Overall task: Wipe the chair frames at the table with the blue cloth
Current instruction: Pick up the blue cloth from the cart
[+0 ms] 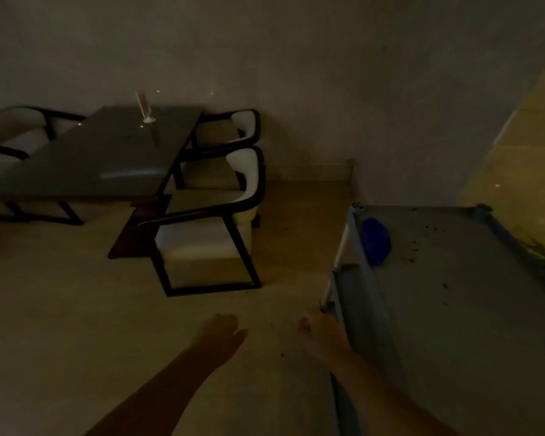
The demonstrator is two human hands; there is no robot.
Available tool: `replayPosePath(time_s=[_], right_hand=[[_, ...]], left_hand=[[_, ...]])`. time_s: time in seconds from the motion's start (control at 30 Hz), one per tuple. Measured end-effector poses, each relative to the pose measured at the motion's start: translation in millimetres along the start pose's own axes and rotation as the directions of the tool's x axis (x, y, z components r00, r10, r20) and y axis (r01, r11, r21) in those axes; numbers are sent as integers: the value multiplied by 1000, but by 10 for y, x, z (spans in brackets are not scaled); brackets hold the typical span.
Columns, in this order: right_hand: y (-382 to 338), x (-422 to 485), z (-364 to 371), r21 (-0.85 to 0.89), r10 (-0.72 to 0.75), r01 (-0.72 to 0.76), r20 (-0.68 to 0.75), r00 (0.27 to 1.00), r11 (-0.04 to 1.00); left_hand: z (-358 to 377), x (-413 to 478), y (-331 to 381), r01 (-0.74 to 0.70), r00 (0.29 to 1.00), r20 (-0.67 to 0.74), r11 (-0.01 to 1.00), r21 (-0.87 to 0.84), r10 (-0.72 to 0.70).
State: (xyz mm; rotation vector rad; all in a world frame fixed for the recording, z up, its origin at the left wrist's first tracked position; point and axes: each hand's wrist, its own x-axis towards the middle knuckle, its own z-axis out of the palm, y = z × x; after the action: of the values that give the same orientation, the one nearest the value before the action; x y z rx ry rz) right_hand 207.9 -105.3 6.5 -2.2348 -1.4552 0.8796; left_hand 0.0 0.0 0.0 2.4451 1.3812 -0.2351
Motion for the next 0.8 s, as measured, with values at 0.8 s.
replayPosePath(time_s=[0.8], right_hand=[[-254,2252,-477,0,146,-147,-58,988,989]], left_hand=[[-643,2608,-177,-303,953,-8,952,-40,303]])
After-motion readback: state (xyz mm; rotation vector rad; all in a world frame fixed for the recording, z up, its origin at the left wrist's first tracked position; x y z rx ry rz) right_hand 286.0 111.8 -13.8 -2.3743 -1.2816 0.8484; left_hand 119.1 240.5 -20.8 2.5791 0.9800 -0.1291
